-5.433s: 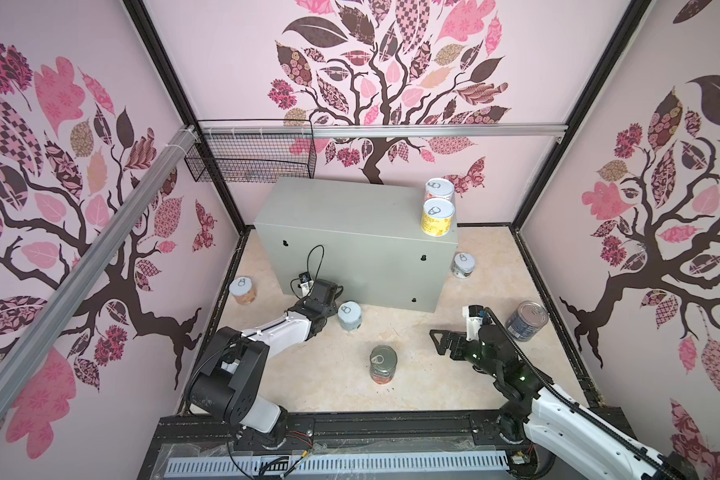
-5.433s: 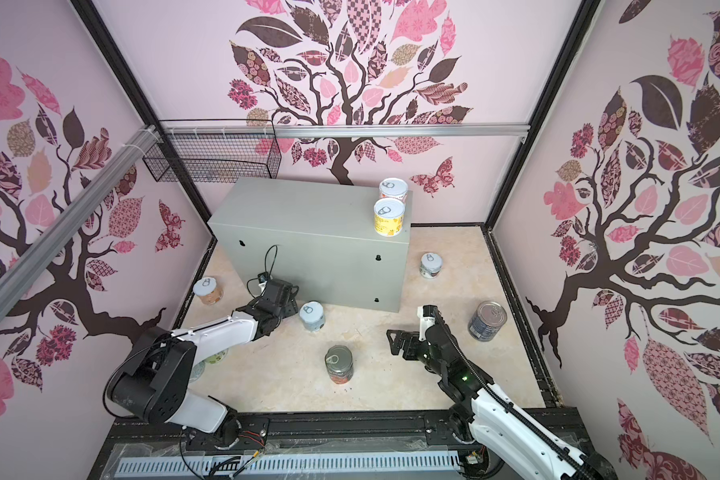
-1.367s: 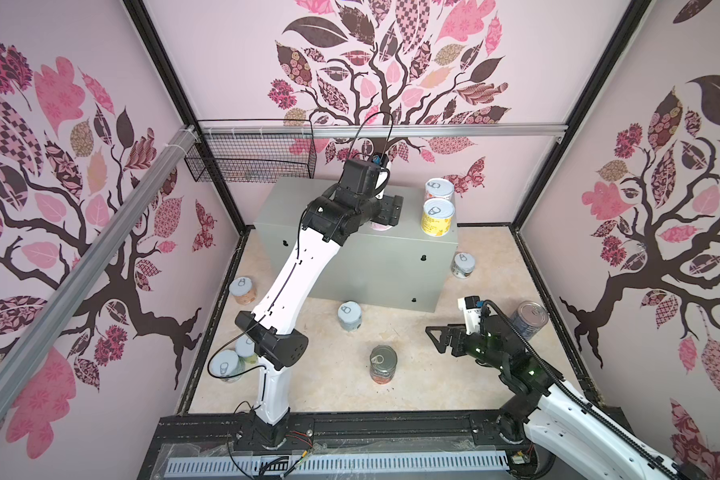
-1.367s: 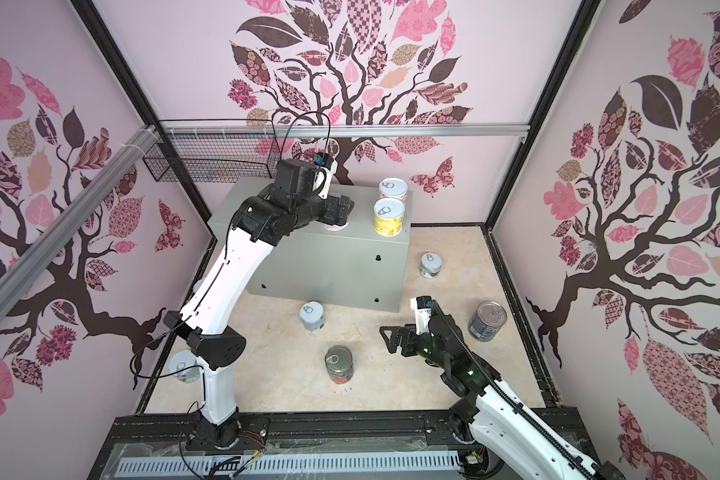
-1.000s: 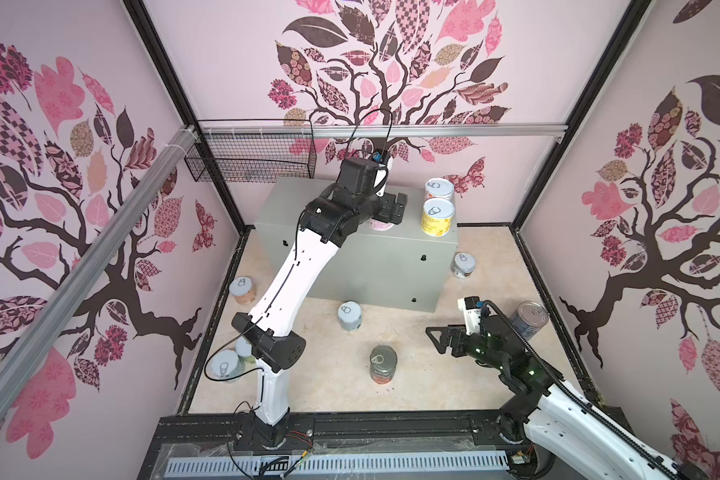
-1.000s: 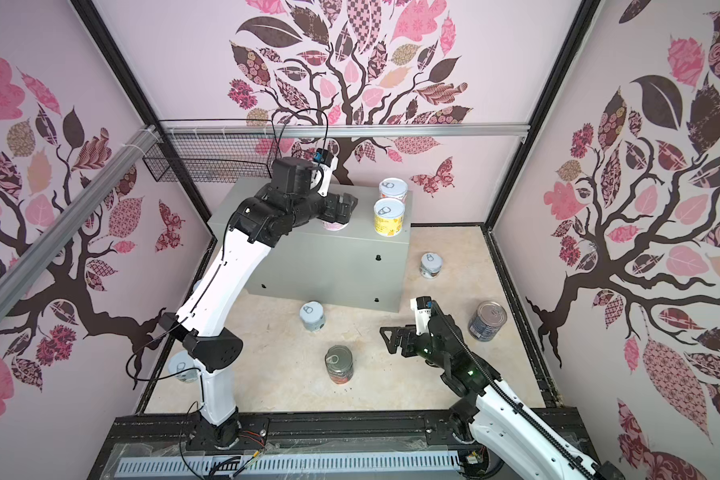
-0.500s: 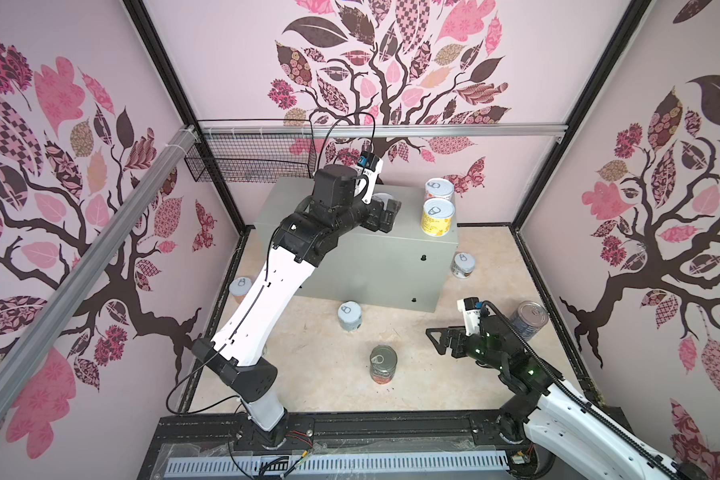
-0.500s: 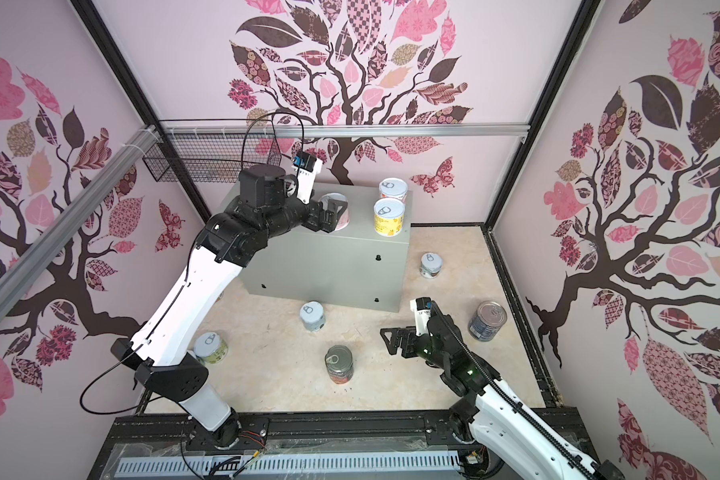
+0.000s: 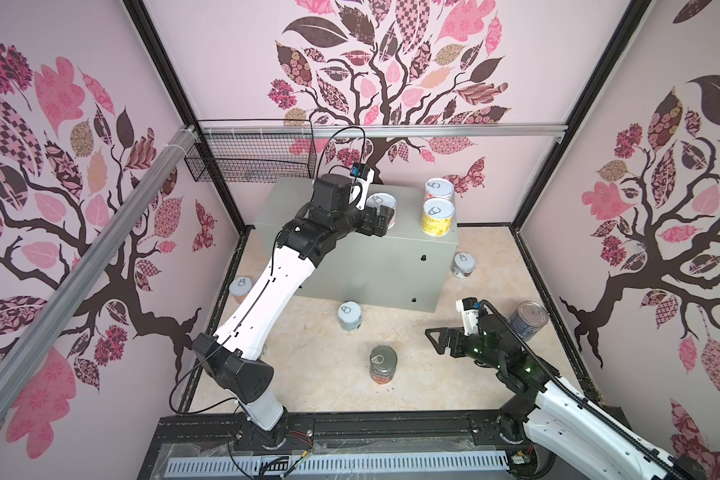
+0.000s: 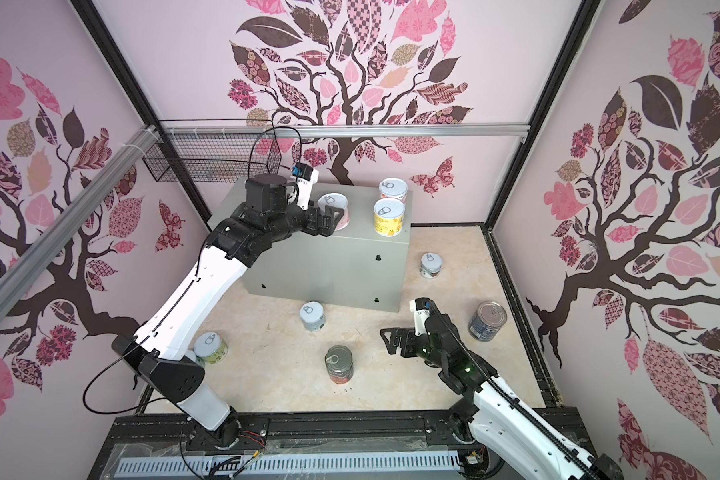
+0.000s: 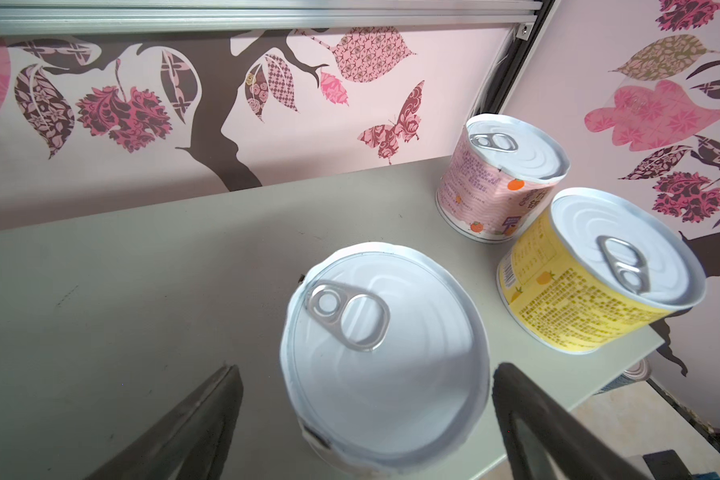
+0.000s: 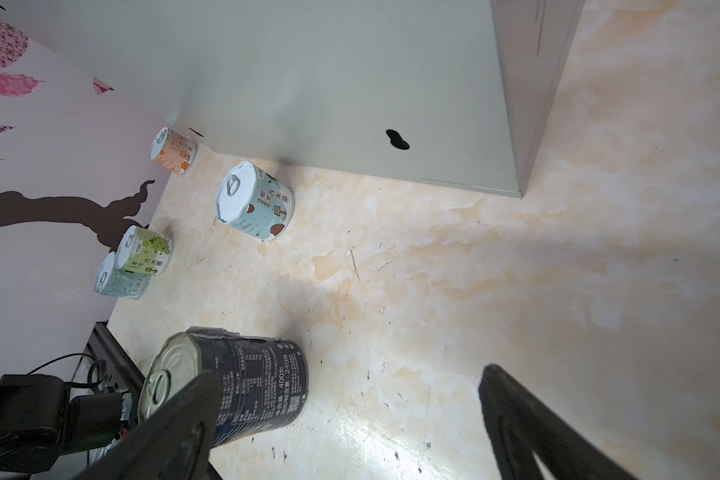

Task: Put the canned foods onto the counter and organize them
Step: 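Carry the can with the left gripper beside the pink-labelled can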

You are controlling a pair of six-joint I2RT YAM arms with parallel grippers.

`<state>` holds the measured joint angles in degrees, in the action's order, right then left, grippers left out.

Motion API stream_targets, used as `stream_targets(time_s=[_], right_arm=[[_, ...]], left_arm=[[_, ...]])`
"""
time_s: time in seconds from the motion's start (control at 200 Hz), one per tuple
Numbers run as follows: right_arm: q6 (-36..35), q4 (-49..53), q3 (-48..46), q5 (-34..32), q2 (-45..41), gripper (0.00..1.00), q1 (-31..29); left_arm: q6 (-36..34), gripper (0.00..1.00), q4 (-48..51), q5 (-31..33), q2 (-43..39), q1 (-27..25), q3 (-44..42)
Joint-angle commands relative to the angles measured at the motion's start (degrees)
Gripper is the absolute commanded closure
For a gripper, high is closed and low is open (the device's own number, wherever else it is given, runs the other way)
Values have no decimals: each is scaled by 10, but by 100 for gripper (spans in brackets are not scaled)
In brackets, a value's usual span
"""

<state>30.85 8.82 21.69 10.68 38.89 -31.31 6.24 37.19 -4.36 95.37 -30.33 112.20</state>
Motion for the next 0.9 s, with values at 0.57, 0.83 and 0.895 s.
stream_targets(time_s=[0.57,0.83,0.895], right_arm=[[-9,-26,16,1,34,0,0],[-12,-37,16,3,54,0,0],[-11,-39,16,2,58,0,0]], left_arm=[[-6,26,-29,-14,62,-2,45],[-17,33,-22,-22,112,-3,100],[-20,34,-23,-24,124,-4,115]])
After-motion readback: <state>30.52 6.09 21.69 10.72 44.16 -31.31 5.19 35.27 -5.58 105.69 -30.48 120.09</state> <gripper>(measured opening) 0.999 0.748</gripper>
